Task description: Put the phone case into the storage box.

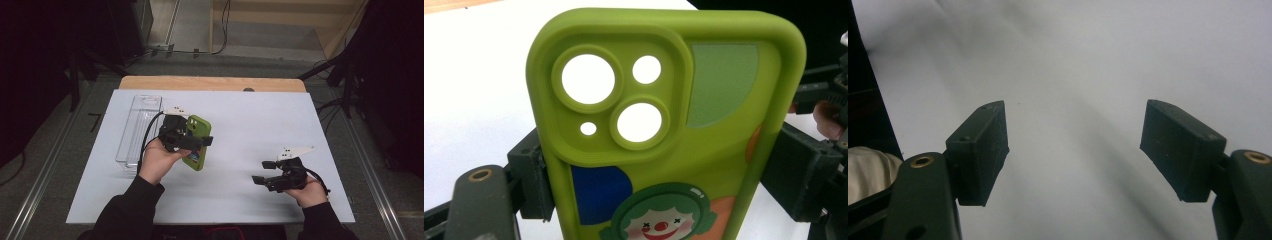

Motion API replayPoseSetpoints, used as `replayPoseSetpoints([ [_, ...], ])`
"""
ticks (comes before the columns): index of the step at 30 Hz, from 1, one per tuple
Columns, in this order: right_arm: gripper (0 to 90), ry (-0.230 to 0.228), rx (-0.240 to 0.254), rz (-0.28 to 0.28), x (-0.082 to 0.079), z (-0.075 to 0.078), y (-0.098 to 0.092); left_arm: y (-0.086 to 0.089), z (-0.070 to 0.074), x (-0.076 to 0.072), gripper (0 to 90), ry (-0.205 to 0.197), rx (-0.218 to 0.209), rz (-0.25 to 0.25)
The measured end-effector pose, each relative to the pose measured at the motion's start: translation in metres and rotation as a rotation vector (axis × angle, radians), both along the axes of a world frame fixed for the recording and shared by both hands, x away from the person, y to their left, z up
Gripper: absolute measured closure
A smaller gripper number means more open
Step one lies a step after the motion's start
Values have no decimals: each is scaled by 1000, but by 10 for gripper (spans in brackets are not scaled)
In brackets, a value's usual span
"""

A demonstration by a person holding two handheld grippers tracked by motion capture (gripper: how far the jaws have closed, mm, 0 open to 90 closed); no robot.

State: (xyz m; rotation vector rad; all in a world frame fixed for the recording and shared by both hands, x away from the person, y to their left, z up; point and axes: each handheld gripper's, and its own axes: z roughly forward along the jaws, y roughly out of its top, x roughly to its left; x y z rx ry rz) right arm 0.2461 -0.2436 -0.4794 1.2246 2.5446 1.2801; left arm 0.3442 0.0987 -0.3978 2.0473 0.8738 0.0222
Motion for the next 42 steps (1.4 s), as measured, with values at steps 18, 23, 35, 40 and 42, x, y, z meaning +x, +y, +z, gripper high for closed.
replayPoseSetpoints([
  [18, 255, 9, -17, 15, -6, -9, -4, 25, 28, 5, 173, 6, -13, 68],
  [23, 254, 17, -14, 7, -5, -11, -5, 36, 37, 7, 173, -5, -24, 94],
  [35, 254, 15, -1, -15, -6, -9, -2, 56, 50, 11, 173, -28, -12, 176],
  [40, 254, 22, -4, -15, -6, -9, -2, 63, 54, 12, 173, -37, -10, 206],
  [42, 254, 24, -5, -17, -6, -9, -3, 67, 55, 13, 173, -39, -12, 218],
])
